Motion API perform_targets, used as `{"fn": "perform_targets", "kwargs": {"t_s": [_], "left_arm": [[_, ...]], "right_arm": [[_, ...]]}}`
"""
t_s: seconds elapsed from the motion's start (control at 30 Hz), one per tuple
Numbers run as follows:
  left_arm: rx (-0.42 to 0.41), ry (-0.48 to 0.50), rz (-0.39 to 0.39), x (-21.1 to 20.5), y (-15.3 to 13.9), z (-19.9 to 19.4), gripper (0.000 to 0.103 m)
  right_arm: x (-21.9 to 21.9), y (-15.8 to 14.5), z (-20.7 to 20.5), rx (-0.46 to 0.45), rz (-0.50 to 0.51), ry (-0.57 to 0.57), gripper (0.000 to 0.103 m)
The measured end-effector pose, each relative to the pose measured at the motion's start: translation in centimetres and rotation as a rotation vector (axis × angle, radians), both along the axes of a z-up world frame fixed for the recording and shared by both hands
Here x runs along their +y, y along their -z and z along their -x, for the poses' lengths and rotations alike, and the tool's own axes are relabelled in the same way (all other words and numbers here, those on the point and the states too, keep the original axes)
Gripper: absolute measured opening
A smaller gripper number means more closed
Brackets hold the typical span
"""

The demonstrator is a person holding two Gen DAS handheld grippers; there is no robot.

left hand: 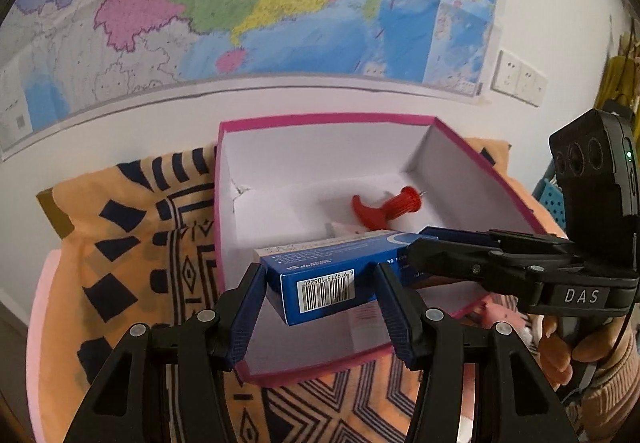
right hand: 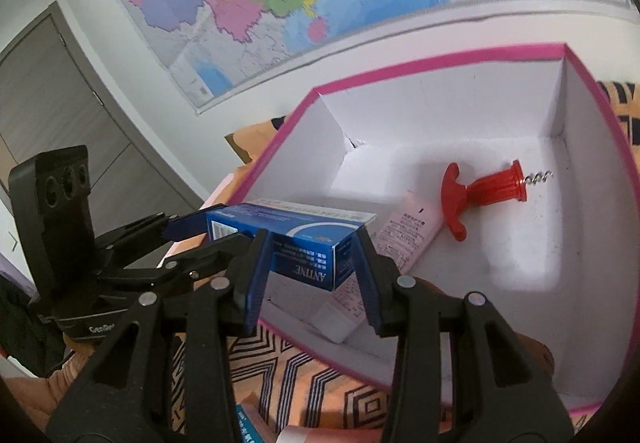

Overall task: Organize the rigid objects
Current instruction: 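Open the left gripper to drop the medicine box into the pink box, then move the left gripper down to the large pink lotion tube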

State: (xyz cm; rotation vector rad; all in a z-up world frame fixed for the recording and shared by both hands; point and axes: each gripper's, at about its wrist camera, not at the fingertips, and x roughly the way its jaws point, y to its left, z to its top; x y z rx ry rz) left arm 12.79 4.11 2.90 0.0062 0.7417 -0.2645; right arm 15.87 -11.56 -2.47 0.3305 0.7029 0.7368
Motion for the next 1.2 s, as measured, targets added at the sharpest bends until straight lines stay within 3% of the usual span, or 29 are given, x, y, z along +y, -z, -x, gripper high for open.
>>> {"fn": "perform_targets", "kwargs": {"t_s": [0.2, 0.33, 0.5, 0.63, 0.93, 1.2], "left_arm": [[-0.03, -0.051, -0.016, 0.4, -0.2, 0.3, 0.056], [-0.066, -0.026, 0.015, 0.3, -1.1, 1.8, 0.056], [-0.124, 0.116, 0.014, -2.1, -1.6, 5.9, 0.056], [-0.099, 0.25, 0.013, -4.5, -0.4, 8.4, 0.056], [0.036, 0.4, -0.054, -9.0, 4.4, 9.5, 0.056], [0.065, 0.431, -0.118, -10.6, 5.8, 9.9, 0.058]], "right_arm": [[0.0, -0.2, 0.2, -0.003, -0.01, 0.003, 0.044], [-1.7, -0.7, 2.0, -0.017, -0.059, 0.006, 0.044], [-4.8, -1.8, 6.4, -0.073, -0.104, -0.001, 0.044], [-7.0, -1.8, 9.8, -0.095, -0.114, 0.003, 0.044], [-8.5, 4.1, 11.7, 0.076, -0.067, 0.056, 0.044], [-7.9, 6.8, 11.8, 0.155, -0.018, 0.063, 0.044]]}}
